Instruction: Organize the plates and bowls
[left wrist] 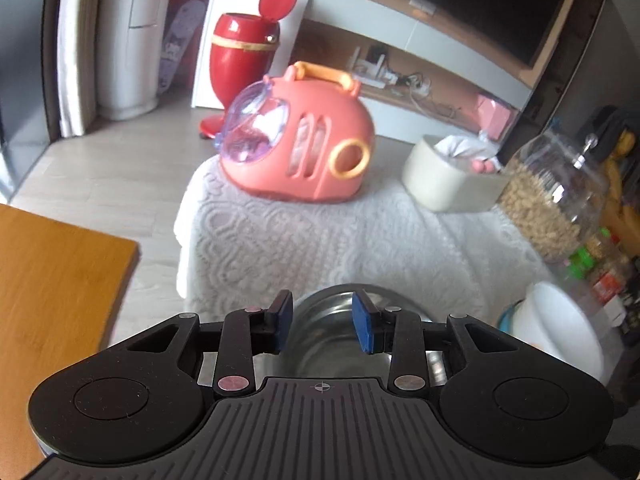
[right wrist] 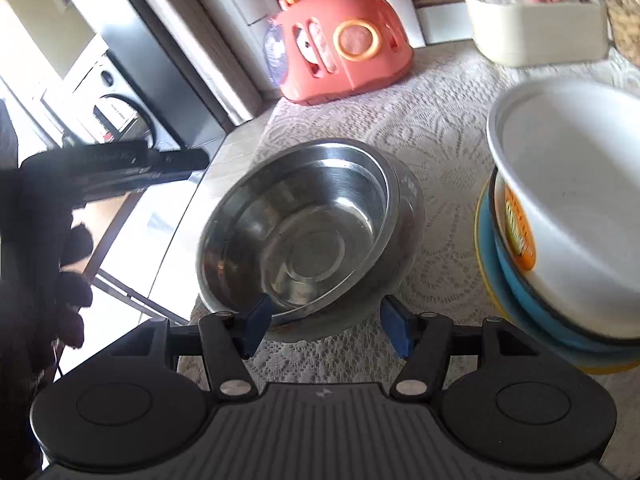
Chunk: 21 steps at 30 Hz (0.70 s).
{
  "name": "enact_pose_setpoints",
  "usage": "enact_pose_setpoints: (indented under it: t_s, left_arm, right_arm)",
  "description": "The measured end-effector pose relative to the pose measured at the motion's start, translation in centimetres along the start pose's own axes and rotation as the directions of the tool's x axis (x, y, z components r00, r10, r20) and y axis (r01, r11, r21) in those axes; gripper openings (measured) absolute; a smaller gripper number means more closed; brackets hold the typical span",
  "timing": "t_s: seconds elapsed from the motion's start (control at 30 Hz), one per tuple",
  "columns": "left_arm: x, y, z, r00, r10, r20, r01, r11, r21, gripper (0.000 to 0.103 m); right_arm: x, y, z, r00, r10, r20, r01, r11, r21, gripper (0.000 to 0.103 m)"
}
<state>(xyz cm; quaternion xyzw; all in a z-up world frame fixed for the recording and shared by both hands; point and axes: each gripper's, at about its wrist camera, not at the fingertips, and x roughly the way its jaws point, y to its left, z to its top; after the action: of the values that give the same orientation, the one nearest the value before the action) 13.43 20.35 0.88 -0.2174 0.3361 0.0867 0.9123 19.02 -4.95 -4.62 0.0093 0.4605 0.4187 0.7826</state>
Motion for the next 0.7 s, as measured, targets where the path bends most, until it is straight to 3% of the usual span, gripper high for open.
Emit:
enact_pose_setpoints:
  t_s: [0.07,0.17,0.27,0.37,0.43,0.53,0.6,0.63,0.7]
  left_arm:
    - [0.0,-1.8,1.1,0.998,-0.067,-0.006,0.067,0.997,-0.039,0.037]
    - [0.6,-5.9,2.0,0.991,-0.134,-0.013,0.133,0.991,-0.016,0.036]
    - [1.8,-10.6,1.8,0.977,-0.208,-0.052,0.211,0.977,0.046,0.036]
    - [3.5,-14.9,0.0,0.967,-0.223,-0.126,0.239,0.962,0.128,0.036]
    - [4.9,-16.8,-1.2,0.962,-0.206,-0.178,0.236,0.957,0.168,0.036]
    - [6.3,-18.6,-3.0,0.980,-0.086,-0.179,0.131,0.958,0.254,0.036]
    - [6.8,-19.0,-3.7,0.987,-0.020,-0.162,0.067,0.955,0.289,0.039]
    - [7.1,-19.0,-3.9,0.986,-0.005,-0.165,0.054,0.954,0.293,0.042]
    - [8.0,-18.6,-4.0,0.977,-0.004,-0.212,0.061,0.963,0.264,0.043]
  right_arm:
    - [-2.3,0.5,0.5,0.999,0.004,0.043,0.001,0.995,-0.099,0.061]
    - [-6.1,0.4,1.8,0.992,-0.004,0.123,0.027,0.982,-0.189,0.061]
    - [-9.6,-1.7,3.1,0.972,-0.053,0.228,0.092,0.982,-0.164,0.061]
    - [-12.2,-4.6,3.6,0.929,-0.165,0.332,0.210,0.973,-0.102,0.061]
    - [-12.5,-7.1,3.6,0.905,-0.254,0.342,0.283,0.958,-0.037,0.061]
    - [-11.5,-10.9,3.1,0.878,-0.379,0.293,0.381,0.923,0.051,0.061]
    - [-10.4,-12.8,2.3,0.879,-0.411,0.240,0.403,0.911,0.084,0.055]
    - [-9.7,-13.7,2.0,0.886,-0.413,0.213,0.402,0.911,0.095,0.046]
    - [-9.0,-15.4,1.5,0.903,-0.392,0.176,0.376,0.919,0.119,0.045]
